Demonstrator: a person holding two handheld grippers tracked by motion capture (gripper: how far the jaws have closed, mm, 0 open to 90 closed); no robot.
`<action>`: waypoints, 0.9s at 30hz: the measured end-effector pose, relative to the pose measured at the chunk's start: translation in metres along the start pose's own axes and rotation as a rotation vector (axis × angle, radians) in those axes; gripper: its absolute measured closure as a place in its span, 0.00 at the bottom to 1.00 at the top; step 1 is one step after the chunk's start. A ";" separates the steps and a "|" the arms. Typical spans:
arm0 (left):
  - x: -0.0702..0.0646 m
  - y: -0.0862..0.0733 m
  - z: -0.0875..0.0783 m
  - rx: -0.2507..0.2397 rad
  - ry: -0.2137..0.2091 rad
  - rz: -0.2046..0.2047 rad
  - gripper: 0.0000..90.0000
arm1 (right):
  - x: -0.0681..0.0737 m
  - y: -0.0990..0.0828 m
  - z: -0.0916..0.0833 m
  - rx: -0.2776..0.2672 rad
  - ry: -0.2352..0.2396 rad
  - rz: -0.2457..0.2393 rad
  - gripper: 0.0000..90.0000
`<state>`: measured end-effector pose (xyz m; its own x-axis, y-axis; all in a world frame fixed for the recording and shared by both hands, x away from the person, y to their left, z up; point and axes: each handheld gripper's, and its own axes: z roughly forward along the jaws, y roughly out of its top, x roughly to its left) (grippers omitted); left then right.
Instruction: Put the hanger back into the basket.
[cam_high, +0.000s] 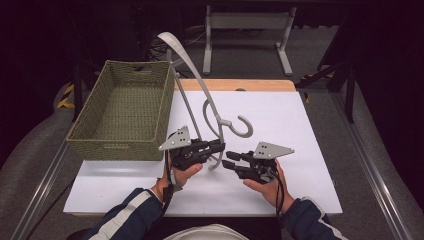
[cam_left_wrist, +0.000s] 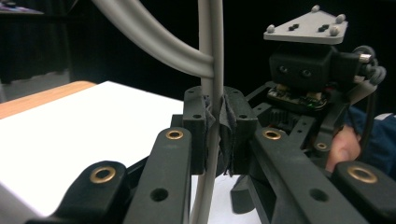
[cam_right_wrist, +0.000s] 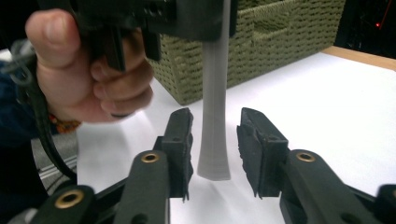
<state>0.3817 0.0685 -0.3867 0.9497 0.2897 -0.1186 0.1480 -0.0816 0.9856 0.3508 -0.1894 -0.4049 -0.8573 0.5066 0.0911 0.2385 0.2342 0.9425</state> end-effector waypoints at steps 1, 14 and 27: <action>0.000 0.000 -0.001 0.008 0.009 0.006 0.91 | -0.001 -0.001 -0.003 0.006 -0.004 -0.003 0.70; 0.003 0.024 -0.013 0.050 0.104 0.041 0.91 | -0.020 -0.022 -0.037 0.084 -0.182 -0.038 0.51; 0.005 0.087 -0.032 0.079 0.233 0.098 0.91 | -0.034 -0.022 -0.044 0.076 -0.250 -0.030 0.44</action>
<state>0.3905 0.0936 -0.2977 0.8728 0.4878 0.0167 0.0882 -0.1915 0.9775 0.3549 -0.2480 -0.4144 -0.7272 0.6859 -0.0279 0.2562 0.3089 0.9160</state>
